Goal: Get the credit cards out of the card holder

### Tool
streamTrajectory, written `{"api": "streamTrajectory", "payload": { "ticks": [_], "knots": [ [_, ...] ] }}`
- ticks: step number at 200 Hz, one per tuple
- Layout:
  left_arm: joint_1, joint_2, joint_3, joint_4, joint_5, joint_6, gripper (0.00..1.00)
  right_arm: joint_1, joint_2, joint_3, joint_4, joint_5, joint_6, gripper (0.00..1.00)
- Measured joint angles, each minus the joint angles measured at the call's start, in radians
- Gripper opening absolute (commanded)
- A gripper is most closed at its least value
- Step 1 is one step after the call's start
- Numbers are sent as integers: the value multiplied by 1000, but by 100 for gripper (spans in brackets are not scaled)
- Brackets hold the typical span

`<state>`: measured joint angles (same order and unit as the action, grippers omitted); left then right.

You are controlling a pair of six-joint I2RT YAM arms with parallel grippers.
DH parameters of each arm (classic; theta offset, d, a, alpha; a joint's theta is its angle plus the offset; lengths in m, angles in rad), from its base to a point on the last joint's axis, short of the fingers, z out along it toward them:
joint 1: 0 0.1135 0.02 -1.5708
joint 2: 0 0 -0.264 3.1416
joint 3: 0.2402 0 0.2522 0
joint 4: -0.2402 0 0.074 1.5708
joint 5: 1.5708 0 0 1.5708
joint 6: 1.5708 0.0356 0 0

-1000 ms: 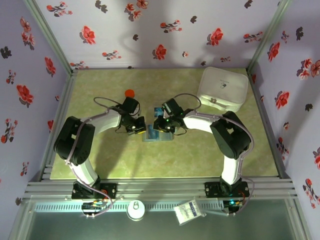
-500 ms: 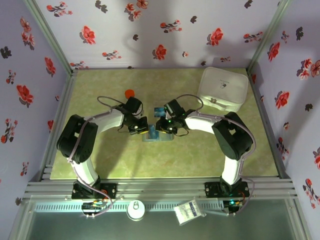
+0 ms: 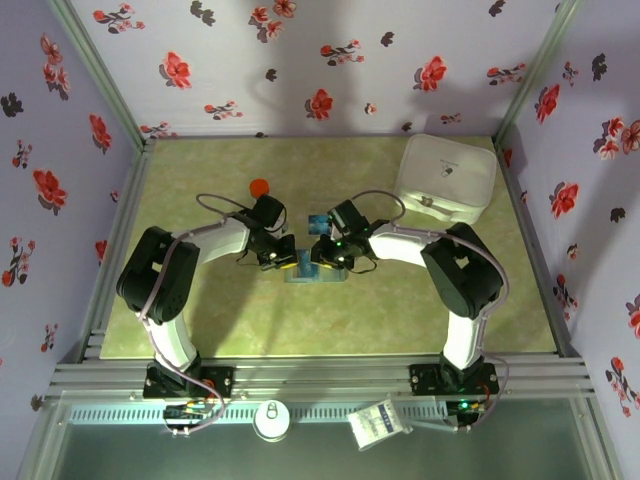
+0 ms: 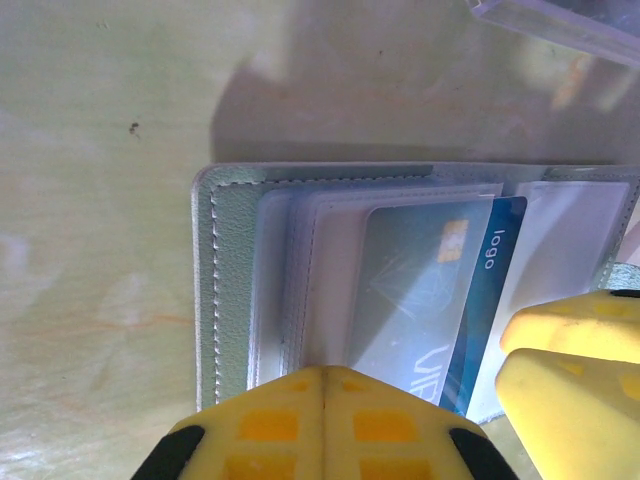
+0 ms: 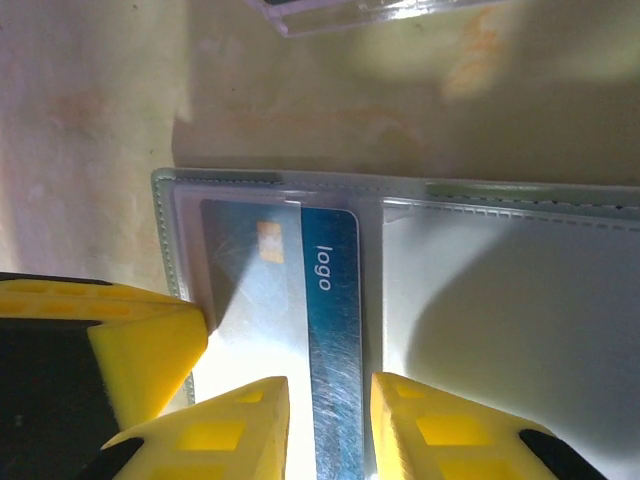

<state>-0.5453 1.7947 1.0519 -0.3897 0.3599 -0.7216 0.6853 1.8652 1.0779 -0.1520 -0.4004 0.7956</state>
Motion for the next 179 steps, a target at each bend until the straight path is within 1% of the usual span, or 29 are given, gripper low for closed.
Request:
{"api": "streamTrajectory", "payload": {
  "ticks": [63,136,179],
  "knots": [
    [0,2,0,3,5,0,0,-1,26,-4,34,-28,3,23],
    [0,4,0,9,7,0,0,-14,18,-65,141,-61,54,20],
    [0,4,0,10,7,0,0,-29,15,-105,211,-90,92,16]
  ]
}}
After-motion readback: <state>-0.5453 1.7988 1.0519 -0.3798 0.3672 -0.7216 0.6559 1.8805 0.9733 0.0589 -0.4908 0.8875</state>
